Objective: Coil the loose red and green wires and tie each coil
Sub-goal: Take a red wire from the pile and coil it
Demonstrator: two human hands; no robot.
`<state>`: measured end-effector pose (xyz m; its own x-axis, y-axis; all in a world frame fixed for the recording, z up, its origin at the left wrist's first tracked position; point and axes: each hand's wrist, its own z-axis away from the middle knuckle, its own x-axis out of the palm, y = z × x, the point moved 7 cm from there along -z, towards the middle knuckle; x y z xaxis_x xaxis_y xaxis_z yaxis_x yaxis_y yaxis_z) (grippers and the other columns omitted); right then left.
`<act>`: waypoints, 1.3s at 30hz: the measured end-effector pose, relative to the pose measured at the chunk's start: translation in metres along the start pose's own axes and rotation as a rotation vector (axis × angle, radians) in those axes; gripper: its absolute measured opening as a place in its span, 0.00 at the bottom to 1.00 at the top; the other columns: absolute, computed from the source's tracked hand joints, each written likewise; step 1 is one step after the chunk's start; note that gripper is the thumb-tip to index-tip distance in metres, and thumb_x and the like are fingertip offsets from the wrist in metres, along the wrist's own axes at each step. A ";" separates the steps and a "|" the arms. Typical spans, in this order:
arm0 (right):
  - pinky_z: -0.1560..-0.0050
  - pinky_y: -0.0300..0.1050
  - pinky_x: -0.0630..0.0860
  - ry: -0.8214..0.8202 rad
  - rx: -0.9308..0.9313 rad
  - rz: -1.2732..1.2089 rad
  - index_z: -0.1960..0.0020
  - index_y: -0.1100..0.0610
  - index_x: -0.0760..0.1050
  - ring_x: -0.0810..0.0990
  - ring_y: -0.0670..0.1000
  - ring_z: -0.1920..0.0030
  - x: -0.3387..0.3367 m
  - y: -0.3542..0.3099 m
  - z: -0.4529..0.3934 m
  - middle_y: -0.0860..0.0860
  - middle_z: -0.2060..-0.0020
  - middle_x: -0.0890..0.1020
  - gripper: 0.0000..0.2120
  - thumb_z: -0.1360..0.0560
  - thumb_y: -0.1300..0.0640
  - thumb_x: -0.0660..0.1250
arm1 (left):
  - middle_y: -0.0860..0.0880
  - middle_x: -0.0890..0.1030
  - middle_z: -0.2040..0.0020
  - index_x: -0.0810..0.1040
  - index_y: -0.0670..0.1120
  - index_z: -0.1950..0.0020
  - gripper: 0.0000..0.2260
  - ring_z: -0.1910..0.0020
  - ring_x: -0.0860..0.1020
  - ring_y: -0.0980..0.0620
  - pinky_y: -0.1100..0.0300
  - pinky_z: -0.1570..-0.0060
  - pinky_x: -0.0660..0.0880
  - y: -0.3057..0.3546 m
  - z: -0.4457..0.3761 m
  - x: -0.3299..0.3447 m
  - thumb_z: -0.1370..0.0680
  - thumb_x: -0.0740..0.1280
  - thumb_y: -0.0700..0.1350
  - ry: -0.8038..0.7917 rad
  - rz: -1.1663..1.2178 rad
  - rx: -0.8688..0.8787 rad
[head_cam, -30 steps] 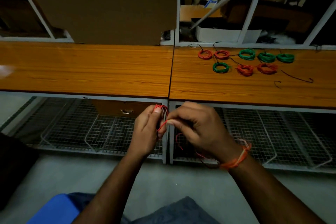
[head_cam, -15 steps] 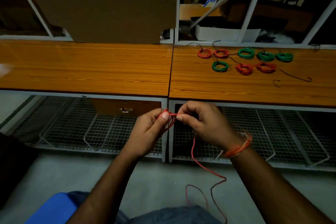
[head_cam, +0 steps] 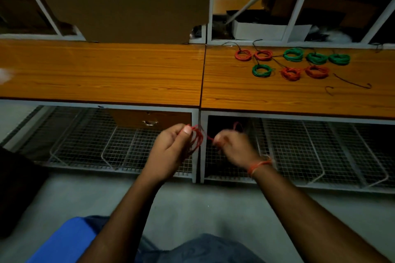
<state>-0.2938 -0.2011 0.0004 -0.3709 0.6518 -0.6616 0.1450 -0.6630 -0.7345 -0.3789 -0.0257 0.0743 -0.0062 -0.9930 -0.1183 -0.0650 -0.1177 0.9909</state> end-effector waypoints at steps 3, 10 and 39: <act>0.54 0.44 0.80 -0.574 0.162 -0.197 0.49 0.62 0.80 0.82 0.51 0.59 0.045 0.029 0.032 0.55 0.60 0.83 0.17 0.15 0.51 0.59 | 0.49 0.76 0.67 0.74 0.45 0.61 0.17 0.67 0.76 0.51 0.57 0.62 0.78 0.000 0.003 -0.010 0.16 0.60 0.53 -0.018 0.075 -0.047; 0.45 0.44 0.64 -0.134 -0.039 0.298 0.57 0.48 0.82 0.71 0.50 0.42 0.015 0.057 0.007 0.48 0.47 0.74 0.16 0.16 0.47 0.60 | 0.50 0.60 0.72 0.72 0.47 0.59 0.15 0.73 0.51 0.49 0.57 0.73 0.50 -0.040 0.015 0.008 0.16 0.61 0.54 -0.026 0.498 -0.250; 0.58 0.40 0.74 -0.159 -0.596 -0.008 0.54 0.52 0.76 0.80 0.45 0.58 -0.028 -0.113 0.084 0.44 0.61 0.79 0.12 0.14 0.56 0.58 | 0.42 0.79 0.65 0.72 0.39 0.48 0.16 0.67 0.78 0.43 0.45 0.64 0.77 -0.028 -0.004 0.018 0.13 0.53 0.50 -0.100 0.101 0.049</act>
<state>-0.3767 -0.1751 0.1149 -0.4993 0.5625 -0.6590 0.6127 -0.3086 -0.7276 -0.3736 -0.0403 0.0450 -0.1141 -0.9931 -0.0262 -0.1075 -0.0139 0.9941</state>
